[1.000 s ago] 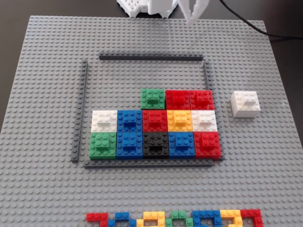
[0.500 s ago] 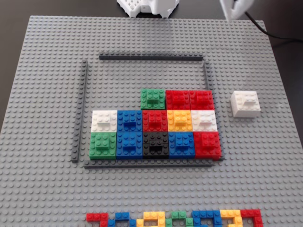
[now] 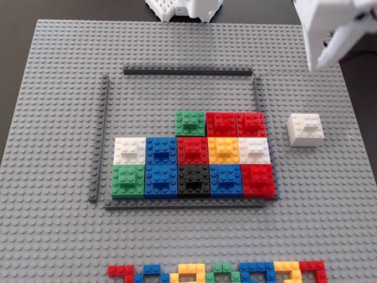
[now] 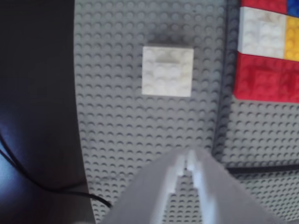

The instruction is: Grab the cube and place it into the grid

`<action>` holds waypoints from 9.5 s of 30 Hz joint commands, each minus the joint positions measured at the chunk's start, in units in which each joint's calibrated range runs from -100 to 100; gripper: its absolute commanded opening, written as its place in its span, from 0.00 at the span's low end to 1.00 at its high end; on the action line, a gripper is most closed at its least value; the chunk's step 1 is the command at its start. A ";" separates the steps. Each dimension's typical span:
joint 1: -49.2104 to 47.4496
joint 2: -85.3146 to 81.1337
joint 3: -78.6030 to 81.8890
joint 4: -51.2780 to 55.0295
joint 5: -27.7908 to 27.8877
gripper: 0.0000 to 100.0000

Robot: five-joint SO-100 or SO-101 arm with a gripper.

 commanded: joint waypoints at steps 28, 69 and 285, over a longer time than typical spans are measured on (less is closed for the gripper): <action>2.37 17.12 -13.19 -1.49 -0.83 0.31; 2.96 18.24 -6.49 -4.03 -0.20 0.22; 29.99 -55.02 40.18 -10.53 16.12 0.00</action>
